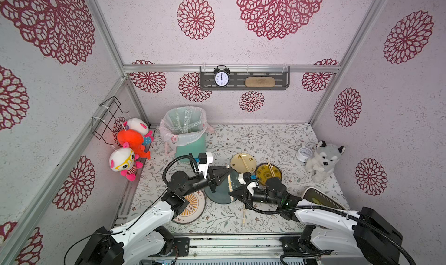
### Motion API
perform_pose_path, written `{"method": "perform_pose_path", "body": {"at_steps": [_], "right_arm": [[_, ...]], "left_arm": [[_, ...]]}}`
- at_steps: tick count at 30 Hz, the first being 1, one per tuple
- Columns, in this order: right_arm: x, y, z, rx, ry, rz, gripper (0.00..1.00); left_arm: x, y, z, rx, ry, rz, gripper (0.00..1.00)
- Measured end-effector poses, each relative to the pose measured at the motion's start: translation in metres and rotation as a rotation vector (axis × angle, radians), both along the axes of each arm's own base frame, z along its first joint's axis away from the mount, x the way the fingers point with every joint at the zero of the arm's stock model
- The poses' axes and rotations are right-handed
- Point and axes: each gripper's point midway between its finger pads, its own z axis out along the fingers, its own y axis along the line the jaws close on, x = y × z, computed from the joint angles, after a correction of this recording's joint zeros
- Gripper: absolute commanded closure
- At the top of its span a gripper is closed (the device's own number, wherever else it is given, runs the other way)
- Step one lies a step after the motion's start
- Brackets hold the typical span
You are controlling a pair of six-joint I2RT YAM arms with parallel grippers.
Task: Remove the packaging of disposable chopsticks
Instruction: Remove the packet bag from the disposable chopsticks.
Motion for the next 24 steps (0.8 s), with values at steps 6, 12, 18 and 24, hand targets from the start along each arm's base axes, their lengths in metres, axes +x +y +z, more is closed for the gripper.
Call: {"method": "perform_pose_path", "body": {"at_steps": [6,12,18,24], "right_arm": [[0.002,0.002,0.040,0.082,-0.068,-0.001,1.00],[0.000,0.001,0.041,0.082,-0.067,0.009,1.00],[0.001,0.002,0.050,0.114,-0.096,0.006,1.00],[0.001,0.002,0.060,0.155,-0.124,0.005,1.00]], "left_arm": [[-0.017,-0.015,-0.039,0.063,0.072,-0.066,1.00],[-0.018,-0.014,-0.037,0.060,0.047,-0.049,0.84],[-0.017,-0.011,-0.036,0.115,0.061,-0.032,0.57],[-0.005,0.010,0.017,0.069,-0.037,0.059,0.37]]}}
